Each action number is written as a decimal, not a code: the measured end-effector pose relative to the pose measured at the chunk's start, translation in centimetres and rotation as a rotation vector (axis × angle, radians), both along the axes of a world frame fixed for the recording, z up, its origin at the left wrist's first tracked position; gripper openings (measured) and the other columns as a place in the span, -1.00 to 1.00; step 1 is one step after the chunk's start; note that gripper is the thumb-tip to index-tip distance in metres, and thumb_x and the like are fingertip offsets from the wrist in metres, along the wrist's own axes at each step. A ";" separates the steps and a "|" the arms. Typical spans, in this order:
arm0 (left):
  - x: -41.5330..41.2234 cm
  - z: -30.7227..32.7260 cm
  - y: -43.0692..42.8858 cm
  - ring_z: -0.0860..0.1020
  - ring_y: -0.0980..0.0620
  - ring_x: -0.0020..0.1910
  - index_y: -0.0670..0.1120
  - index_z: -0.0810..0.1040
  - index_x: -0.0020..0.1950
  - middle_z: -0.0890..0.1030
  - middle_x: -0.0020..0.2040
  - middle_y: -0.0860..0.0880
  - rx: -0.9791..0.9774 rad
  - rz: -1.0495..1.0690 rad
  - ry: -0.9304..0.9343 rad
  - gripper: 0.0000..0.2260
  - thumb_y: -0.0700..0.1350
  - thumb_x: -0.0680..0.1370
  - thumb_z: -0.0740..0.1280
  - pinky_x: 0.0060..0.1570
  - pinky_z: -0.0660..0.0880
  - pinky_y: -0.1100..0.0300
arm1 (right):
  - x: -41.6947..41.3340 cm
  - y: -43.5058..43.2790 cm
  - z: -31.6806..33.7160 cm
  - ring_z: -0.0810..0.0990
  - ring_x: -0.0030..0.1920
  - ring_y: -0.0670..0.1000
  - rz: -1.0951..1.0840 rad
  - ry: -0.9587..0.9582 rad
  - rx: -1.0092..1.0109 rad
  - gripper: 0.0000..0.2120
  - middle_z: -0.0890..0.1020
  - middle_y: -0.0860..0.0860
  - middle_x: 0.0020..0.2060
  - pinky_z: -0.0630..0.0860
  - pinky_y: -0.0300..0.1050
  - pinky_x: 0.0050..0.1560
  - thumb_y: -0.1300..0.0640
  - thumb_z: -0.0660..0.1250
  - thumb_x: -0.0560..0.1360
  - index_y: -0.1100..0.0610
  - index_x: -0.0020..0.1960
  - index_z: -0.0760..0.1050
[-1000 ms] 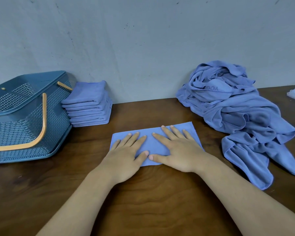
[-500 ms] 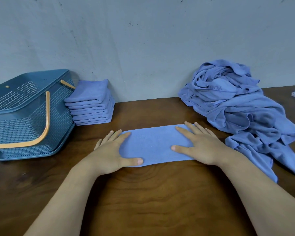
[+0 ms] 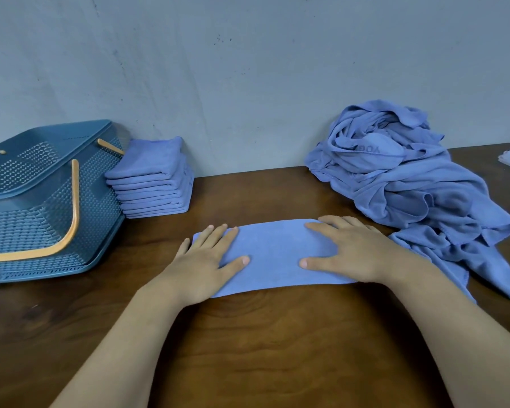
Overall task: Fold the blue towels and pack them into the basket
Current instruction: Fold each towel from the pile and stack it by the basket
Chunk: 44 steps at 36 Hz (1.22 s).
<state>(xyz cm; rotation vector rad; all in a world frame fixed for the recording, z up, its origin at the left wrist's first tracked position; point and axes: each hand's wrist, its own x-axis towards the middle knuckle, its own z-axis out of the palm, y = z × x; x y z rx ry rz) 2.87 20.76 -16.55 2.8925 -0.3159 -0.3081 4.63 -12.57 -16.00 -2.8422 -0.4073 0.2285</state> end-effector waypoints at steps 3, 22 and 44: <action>-0.5 0.5 0.7 -0.28 0.24 0.67 0.33 -0.18 0.71 -0.17 0.71 0.29 0.020 -0.026 0.054 -0.26 0.53 0.59 -0.05 0.68 -0.22 -0.06 | -0.4 -0.6 0.4 0.24 0.46 -0.16 0.006 0.006 0.106 -0.15 0.30 -0.43 0.41 0.30 -0.01 0.46 -0.72 0.15 0.32 -0.39 0.52 0.28; -0.9 -1.3 -5.4 -0.36 0.30 0.63 0.42 -0.19 0.67 -0.26 0.69 0.32 -0.012 -0.265 -0.110 -0.26 0.62 0.53 -0.14 0.67 -0.26 -0.05 | 2.1 1.0 0.0 0.56 -0.14 -0.02 -0.271 -0.077 0.375 -0.81 0.60 -0.09 -0.22 0.53 -0.02 -0.13 -0.10 0.42 0.45 0.00 -0.13 0.50; -0.7 -1.7 -5.2 -0.35 0.29 0.64 0.43 -0.21 0.66 -0.26 0.69 0.32 -0.027 -0.266 -0.124 -0.23 0.66 0.50 -0.15 0.67 -0.27 -0.05 | 0.1 -1.1 1.1 0.66 -0.02 0.08 -0.272 0.290 0.930 -0.87 0.65 0.01 0.00 0.65 0.07 0.02 -0.11 0.41 0.63 -0.09 0.10 0.56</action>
